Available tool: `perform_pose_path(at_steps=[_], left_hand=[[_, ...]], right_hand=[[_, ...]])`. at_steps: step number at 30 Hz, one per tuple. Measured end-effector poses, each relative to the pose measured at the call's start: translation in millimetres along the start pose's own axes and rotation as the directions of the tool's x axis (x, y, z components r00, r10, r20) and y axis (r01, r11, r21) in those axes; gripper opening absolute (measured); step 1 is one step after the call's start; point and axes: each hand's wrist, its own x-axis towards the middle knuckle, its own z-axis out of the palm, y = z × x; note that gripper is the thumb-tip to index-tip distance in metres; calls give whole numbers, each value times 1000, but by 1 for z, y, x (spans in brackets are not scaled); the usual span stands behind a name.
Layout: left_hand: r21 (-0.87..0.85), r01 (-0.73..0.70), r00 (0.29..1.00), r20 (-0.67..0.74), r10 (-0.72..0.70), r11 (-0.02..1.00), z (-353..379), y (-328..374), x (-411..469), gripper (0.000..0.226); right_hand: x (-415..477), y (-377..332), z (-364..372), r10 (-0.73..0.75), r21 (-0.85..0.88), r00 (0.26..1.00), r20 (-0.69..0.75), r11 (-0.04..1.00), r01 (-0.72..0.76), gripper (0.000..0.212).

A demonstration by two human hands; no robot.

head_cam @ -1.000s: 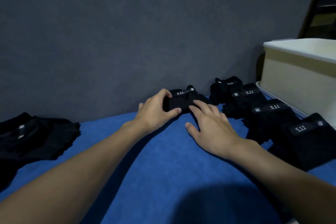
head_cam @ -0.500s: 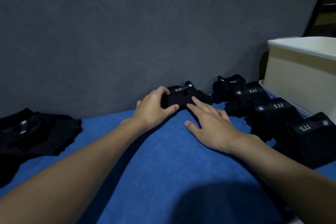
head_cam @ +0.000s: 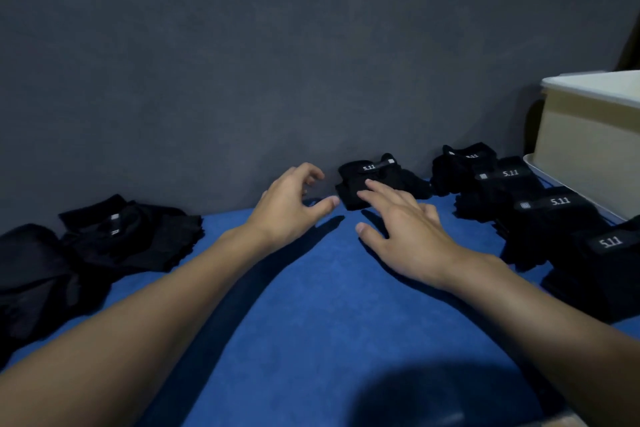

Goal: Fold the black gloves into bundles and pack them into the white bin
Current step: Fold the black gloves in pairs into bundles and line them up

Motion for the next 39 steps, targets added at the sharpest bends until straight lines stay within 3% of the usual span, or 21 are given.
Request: perform_pose_path(at_steps=[5,12,18,31,36,39], left_hand=[[45,24,999,-47,-22,999,-52,-18,-44,26],[277,46,979,-202,12,960,-131,-56,-106,13],[484,229,957,-272,-104,845,-169,-87,-128,23],[481,349,923,-324,-207,804,-165,-110,-127,27],[413,345,907,-376,-187,843,-165,-108,-127,21],[336,342,889,-418,-186,877,-167,-106,-126,22]], right_hand=[[2,-43,9,-82,45,996,25,996,81,53],[9,-109,34,-226,129,971,76,968,215,43],[33,-173,56,-293,184,950,107,945,270,41],[80,-218,106,-225,277,974,29,938,209,44],[90,-228,111,-213,364,977,-21,909,206,21],[92,-235,108,-192,513,980,-62,836,196,10]])
